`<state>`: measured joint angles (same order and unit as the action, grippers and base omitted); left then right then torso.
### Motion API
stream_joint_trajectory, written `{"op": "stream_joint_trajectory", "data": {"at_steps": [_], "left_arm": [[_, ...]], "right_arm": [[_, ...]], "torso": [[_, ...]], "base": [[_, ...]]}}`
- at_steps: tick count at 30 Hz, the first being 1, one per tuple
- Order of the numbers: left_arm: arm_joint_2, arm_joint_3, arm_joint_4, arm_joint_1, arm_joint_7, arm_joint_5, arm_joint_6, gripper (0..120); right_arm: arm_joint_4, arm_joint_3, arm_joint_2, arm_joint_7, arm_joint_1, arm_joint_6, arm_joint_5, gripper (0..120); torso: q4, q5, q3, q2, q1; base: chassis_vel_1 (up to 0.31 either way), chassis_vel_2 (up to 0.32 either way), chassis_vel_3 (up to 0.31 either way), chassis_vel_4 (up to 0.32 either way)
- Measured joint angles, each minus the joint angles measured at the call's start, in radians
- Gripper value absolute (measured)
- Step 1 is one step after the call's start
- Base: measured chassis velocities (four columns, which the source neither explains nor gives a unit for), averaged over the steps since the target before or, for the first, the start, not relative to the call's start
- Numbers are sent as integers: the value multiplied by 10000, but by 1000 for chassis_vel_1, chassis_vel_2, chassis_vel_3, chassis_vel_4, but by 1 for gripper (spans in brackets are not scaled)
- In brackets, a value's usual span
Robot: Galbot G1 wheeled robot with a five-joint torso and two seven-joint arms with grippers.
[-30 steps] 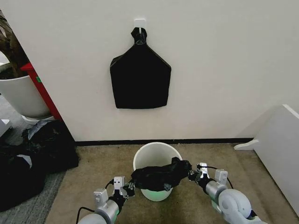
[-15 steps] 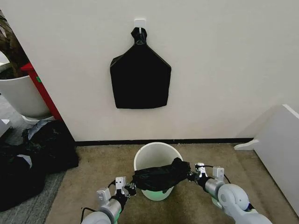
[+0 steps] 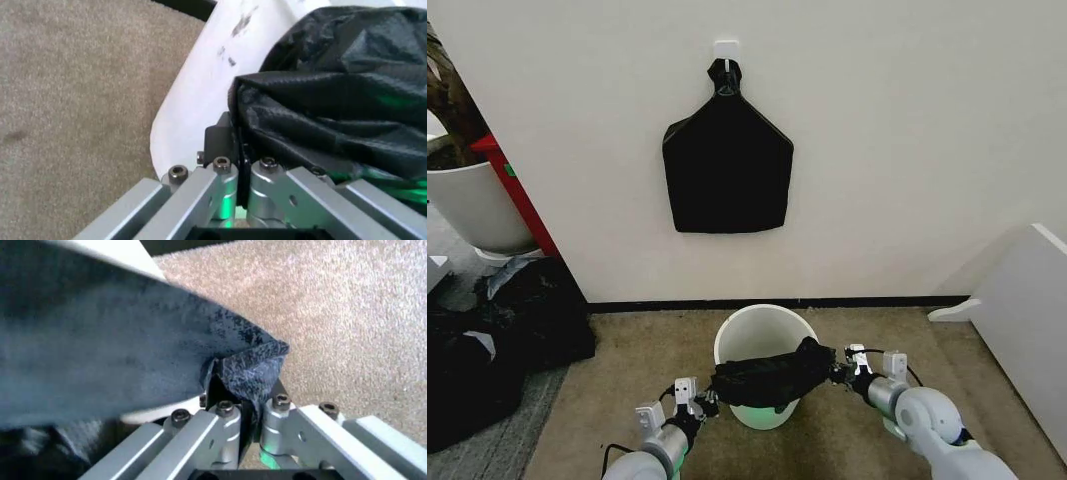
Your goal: Place the garbage bag over the trash bin.
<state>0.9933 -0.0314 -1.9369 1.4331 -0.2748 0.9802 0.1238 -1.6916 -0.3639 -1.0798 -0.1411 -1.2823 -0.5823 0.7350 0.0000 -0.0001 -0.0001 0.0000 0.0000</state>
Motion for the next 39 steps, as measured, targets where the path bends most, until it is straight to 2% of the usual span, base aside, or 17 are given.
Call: {"op": "stream_joint_trajectory", "data": {"at_steps": [6, 14, 19, 21, 23, 26, 27, 28, 30, 34, 35, 37, 39], "left_arm": [[322, 205, 428, -296, -52, 63, 27, 0], [497, 393, 549, -527, -219, 130, 49, 0], [423, 385, 361, -405, -277, -85, 160, 0], [337, 350, 254, -162, -291, -531, 201, 10], [324, 344, 250, -115, -291, -637, 198, 13], [273, 260, 249, 115, -222, -1096, 183, 28], [250, 214, 251, 187, -154, -1200, 182, 31], [250, 214, 251, 187, -154, -1200, 182, 31], [175, 99, 267, 367, 35, -1469, 138, 39], [-36, -146, 310, 802, 500, -2079, -172, 58], [-36, -146, 310, 802, 500, -2079, -172, 58], [-100, -209, 316, 931, 646, -2380, -391, 68], [-115, -222, 316, 963, 685, -2490, -459, 71]], "right_arm": [[714, 186, -288, -261, 289, -3, -329, 0], [750, 201, -349, -339, 225, 13, -515, 0], [366, 132, -284, -261, -7, 123, -611, 11], [30, 112, -186, -189, -331, 332, -883, 24], [-39, 109, -164, -179, -417, 407, -988, 27], [-316, 61, -26, -176, -769, 700, -1424, 41], [-372, 41, 13, -197, -842, 750, -1526, 46], [-372, 41, 13, -197, -842, 750, -1526, 46], [-492, -22, 91, -282, -994, 830, -1767, 54], [-755, -194, 204, -300, -1332, 1130, -2043, 70], [-755, -194, 204, -300, -1332, 1130, -2043, 70], [-912, -278, 256, -274, -1513, 1348, -2090, 82], [-952, -294, 269, -256, -1569, 1482, -2140, 86]], "torso": [[1, 2, 0, 0, 0], [0, 1, 1, -1, 0], [0, -1, 1, -1, 0], [-1, 0, 0, 0, 0], [0, 0, 1, 0, 0], [-1, 0, 0, 0, 0], [-1, 0, 0, 0, 0], [-1, 0, 0, 0, 0], [-1, 0, 0, 0, 0], [1, 1, 0, 0, 0], [1, 1, 0, 0, 0], [0, 0, 0, 0, 0], [0, 1, 0, 0, 0]], "base": [[0, 0, 0, 0], [0, 0, 0, 0], [0, 0, 0, 0], [0, 0, 0, 0], [0, 0, 0, 0], [0, 0, 0, 0], [0, 0, 0, 0], [0, 0, 0, 0], [0, 0, 0, 0], [0, 0, 0, 0], [0, 0, 0, 0], [0, 0, 0, 0], [0, 0, 0, 0]]}}
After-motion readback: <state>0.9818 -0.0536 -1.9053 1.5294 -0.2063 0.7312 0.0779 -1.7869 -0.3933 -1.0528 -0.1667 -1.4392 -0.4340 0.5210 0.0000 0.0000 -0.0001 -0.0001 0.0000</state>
